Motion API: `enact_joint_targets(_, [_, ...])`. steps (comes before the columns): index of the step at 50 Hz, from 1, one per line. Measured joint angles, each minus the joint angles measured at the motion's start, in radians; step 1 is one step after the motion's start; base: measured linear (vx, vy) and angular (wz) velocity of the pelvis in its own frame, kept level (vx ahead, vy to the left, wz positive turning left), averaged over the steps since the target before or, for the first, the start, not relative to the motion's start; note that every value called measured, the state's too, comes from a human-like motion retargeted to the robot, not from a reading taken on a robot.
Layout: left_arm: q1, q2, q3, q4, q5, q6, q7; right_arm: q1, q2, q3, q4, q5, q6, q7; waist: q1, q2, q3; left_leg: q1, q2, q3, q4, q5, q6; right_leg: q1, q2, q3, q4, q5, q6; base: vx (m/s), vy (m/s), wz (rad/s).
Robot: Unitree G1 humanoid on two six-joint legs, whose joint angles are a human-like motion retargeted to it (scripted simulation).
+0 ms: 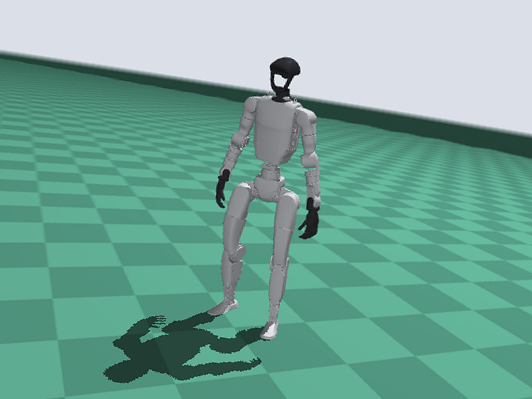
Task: Walk
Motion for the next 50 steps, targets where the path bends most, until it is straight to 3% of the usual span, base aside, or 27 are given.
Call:
enact_joint_targets(6, [0.058, -0.02, 0.01, 0.01, 0.007, 0.011, -0.003, 0.033, 0.006, 0.0, -0.018, -0.006, -0.008, 0.001, 0.013, -0.024, -0.023, 0.075, -0.004, 0.164, -0.012, -0.032, -0.023, 0.028, 0.01, -0.228, -0.053, 0.035, 0.028, 0.07, -0.03, -1.88])
enact_joint_targets(8, [0.078, -0.035, 0.012, 0.012, 0.005, 0.012, -0.012, 0.04, 0.006, -0.005, -0.006, -0.013, -0.001, 0.002, 0.007, -0.029, -0.033, 0.104, -0.009, 0.205, -0.015, -0.04, -0.038, 0.044, 0.02, -0.268, -0.085, 0.041, 0.008, 0.12, -0.11, -1.64])
enact_joint_targets(14, [0.103, -0.078, -0.014, 0.019, 0.013, 0.012, -0.013, 0.057, 0.014, -0.057, 0.039, -0.013, 0.018, 0.001, -0.021, -0.004, -0.047, 0.147, 0.013, 0.282, 0.036, -0.011, -0.123, 0.021, 0.086, -0.075, -0.115, 0.052, -0.008, 0.13, -0.13, -1.37])
enact_joint_targets(18, [0.108, -0.107, -0.039, 0.008, 0.015, -0.001, -0.012, 0.067, 0.011, -0.078, 0.042, -0.006, 0.02, -0.006, -0.035, 0.012, -0.056, 0.132, 0.056, 0.347, 0.158, 0.127, -0.238, -0.005, 0.112, 0.029, -0.112, 0.069, -0.025, 0.1, -0.14, -1.46])
enact_joint_targets(21, [0.111, -0.118, -0.057, -0.01, 0.022, -0.007, -0.013, 0.065, 0.013, -0.086, 0.042, -0.015, 0.023, -0.006, -0.015, -0.021, -0.067, 0.066, 0.089, 0.365, 0.348, 0.228, -0.248, -0.024, 0.087, 0.125, -0.11, 0.088, -0.026, 0.08, -0.12, -1.83])
enact_joint_targets(23, [0.116, -0.124, -0.07, -0.019, 0.03, -0.012, -0.006, 0.066, 0.015, -0.088, 0.038, -0.022, 0.025, -0.009, -0.002, -0.052, -0.082, -0.03, 0.102, 0.299, 0.535, 0.259, -0.203, -0.042, 0.061, 0.207, -0.103, 0.1, -0.021, 0.1, -0.09, -2.14])
enact_joint_targets(25, [0.122, -0.129, -0.08, -0.022, 0.034, -0.016, -0.004, 0.067, 0.018, -0.093, 0.032, -0.031, 0.027, -0.014, -0.008, -0.049, -0.096, -0.088, 0.096, 0.207, 0.611, 0.207, -0.232, -0.063, 0.064, 0.267, -0.096, 0.11, -0.014, 0.11, -0.05, -1.85])
enact_joint_targets(28, [0.123, -0.136, -0.09, -0.022, 0.037, -0.015, -0.007, 0.072, 0.023, -0.103, 0.022, -0.029, 0.028, -0.02, -0.02, -0.042, -0.09, -0.127, -0.018, -0.055, 0.552, 0.115, -0.251, -0.071, 0.078, 0.343, -0.095, 0.126, -0.001, 0.09, 0.03, -1.81])
enact_joint_targets(33, [0.119, -0.14, -0.107, -0.038, 0.054, -0.016, 0.001, 0.08, 0.015, -0.112, 0.022, -0.013, 0.026, -0.02, -0.013, -0.027, -0.071, -0.085, -0.092, -0.409, 0.331, 0.121, -0.15, -0.073, 0.106, 0.463, -0.11, 0.141, 0.039, 0.06, 0.11, -1.95])
enact_joint_targets(35, [0.125, -0.143, -0.111, -0.048, 0.053, -0.021, 0.005, 0.083, 0.008, -0.11, 0.024, -0.025, 0.033, -0.017, 0.01, -0.031, -0.069, -0.049, -0.147, -0.605, 0.259, 0.095, -0.177, -0.075, 0.108, 0.522, -0.12, 0.146, 0.068, 0.08, 0.18, -2.53])
enact_joint_targets(37, [0.128, -0.145, -0.111, -0.05, 0.048, -0.024, 0.003, 0.081, 0.0, -0.106, 0.025, -0.035, 0.04, -0.014, 0.031, -0.029, -0.06, -0.02, -0.144, -0.697, 0.228, 0.079, -0.245, -0.075, 0.111, 0.583, -0.13, 0.146, 0.106, 0.04, 0.23, -2.55])
enact_joint_targets(40, [0.127, -0.145, -0.099, -0.042, 0.048, -0.019, -0.005, 0.075, -0.007, -0.097, 0.024, -0.035, 0.045, -0.01, 0.031, -0.016, -0.047, 0.009, -0.123, -0.671, 0.199, 0.036, -0.27, -0.082, 0.119, 0.648, -0.139, 0.135, 0.161, 0.0, 0.25, -2.21])
enact_joint_targets(43, [0.133, -0.127, -0.086, -0.039, 0.055, -0.013, -0.009, 0.064, 0.003, -0.092, 0.026, -0.031, 0.049, -0.011, -0.02, 0.025, -0.039, 0.02, 0.005, -0.451, 0.203, -0.068, -0.206, -0.089, 0.184, 0.625, -0.14, 0.107, 0.168, -0.03, -0.01, -1.55])
enact_joint_targets(45, [0.13, -0.111, -0.079, -0.041, 0.06, -0.01, -0.011, 0.051, 0.012, -0.094, 0.023, -0.029, 0.05, -0.013, -0.058, 0.054, -0.041, 0.023, 0.07, -0.404, 0.172, -0.093, -0.194, -0.119, 0.225, 0.582, -0.147, 0.093, 0.168, -0.14, -0.13, -1.4])
enact_joint_targets(50, [0.106, -0.068, -0.064, -0.035, 0.073, 0.008, -0.018, 0.016, 0.022, -0.083, 0.024, -0.002, 0.04, -0.026, -0.011, 0.029, -0.018, 0.022, 0.111, -0.255, 0.152, -0.107, -0.213, -0.17, 0.246, 0.517, -0.148, 0.104, 0.168, -0.36, -0.03, -2.39])
